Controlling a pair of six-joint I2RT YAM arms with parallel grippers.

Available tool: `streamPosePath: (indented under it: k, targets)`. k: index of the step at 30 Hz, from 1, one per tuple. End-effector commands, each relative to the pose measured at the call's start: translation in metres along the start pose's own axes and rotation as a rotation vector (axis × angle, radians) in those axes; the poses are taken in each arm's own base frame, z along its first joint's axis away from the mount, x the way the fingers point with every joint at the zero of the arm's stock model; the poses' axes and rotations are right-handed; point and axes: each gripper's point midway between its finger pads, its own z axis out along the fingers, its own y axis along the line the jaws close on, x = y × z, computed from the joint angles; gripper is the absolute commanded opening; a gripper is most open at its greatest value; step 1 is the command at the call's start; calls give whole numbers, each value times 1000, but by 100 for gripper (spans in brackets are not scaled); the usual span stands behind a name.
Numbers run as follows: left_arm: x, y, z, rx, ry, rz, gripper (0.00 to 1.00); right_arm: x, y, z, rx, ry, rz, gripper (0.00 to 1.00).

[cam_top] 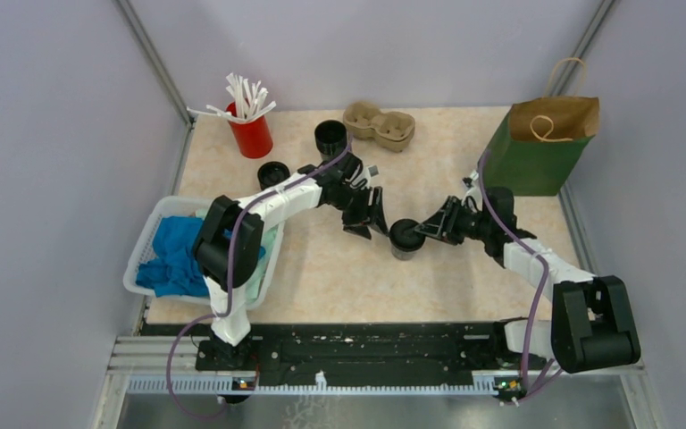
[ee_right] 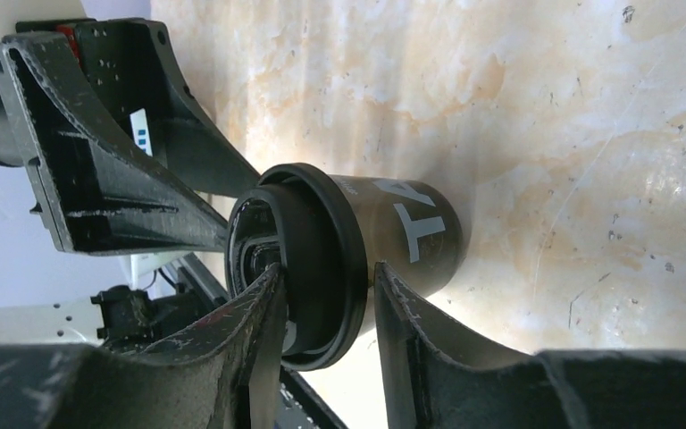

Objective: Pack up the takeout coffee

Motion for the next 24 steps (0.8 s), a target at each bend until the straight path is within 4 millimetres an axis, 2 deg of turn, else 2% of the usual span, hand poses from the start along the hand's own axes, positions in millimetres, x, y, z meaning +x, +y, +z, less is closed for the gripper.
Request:
streamPosePath:
  k: [1, 6, 15, 21, 24]
  targets:
    - [-7, 4, -21, -27, -44, -13, 66, 28, -22, -3, 97, 118, 21, 39]
    - [-16, -24, -24, 110, -52, 14, 84, 23, -18, -3, 93, 123, 3, 42]
    - [-10, -40, -10, 220, -20, 27, 95, 12, -9, -3, 80, 117, -18, 43]
    - [9, -22, 7, 191, 37, 15, 90, 7, -6, -1, 77, 117, -21, 43]
    - [25, 4, 22, 122, 72, -18, 84, 9, -9, 1, 76, 124, -9, 43]
